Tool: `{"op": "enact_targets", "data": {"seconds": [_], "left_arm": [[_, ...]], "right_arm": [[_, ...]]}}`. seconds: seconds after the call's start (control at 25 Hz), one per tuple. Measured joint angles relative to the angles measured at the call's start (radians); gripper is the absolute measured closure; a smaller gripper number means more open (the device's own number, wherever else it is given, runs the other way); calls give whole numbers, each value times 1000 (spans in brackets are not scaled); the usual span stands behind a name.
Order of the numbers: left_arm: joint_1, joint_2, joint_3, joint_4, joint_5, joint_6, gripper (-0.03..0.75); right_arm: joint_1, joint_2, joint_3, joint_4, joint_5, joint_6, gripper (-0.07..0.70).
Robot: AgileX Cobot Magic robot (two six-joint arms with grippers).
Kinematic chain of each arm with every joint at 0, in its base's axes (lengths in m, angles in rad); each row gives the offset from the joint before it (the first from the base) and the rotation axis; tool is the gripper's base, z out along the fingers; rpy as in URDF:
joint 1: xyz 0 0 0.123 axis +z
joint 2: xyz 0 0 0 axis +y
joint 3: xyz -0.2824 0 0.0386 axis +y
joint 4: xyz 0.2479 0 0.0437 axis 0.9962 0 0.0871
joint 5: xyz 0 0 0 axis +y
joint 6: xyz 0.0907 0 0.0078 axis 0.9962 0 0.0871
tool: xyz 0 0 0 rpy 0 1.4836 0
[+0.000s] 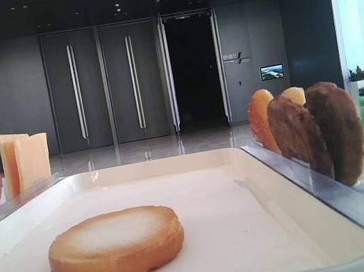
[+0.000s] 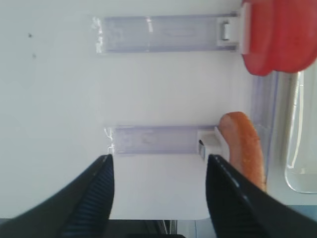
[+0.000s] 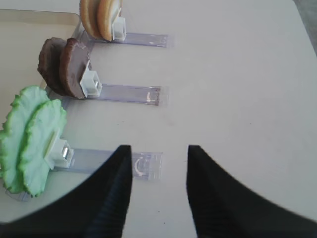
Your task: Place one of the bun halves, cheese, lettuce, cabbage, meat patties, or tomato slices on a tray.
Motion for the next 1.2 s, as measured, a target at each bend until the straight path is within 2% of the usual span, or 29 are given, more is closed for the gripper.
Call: {"op": "enact_targets", "data": {"seconds": [0.12,0.32,0.56,0.8,1.0,1.2], "left_arm": [[46,0,0,14,0,14,267],[58,-7,7,44,0,20,267],[58,-97,117,41,0,22,271],[58,-297,274,17,1,22,348],[58,-522,367,16,2,22,365],[58,-769,452,15,-53,32,367]], "right_arm": [[0,0,0,0,0,0,343],[0,0,0,0,0,0,343],[0,0,0,0,0,0,343],[0,0,0,0,0,0,343],[0,0,0,0,0,0,343],[0,0,0,0,0,0,343]]}}
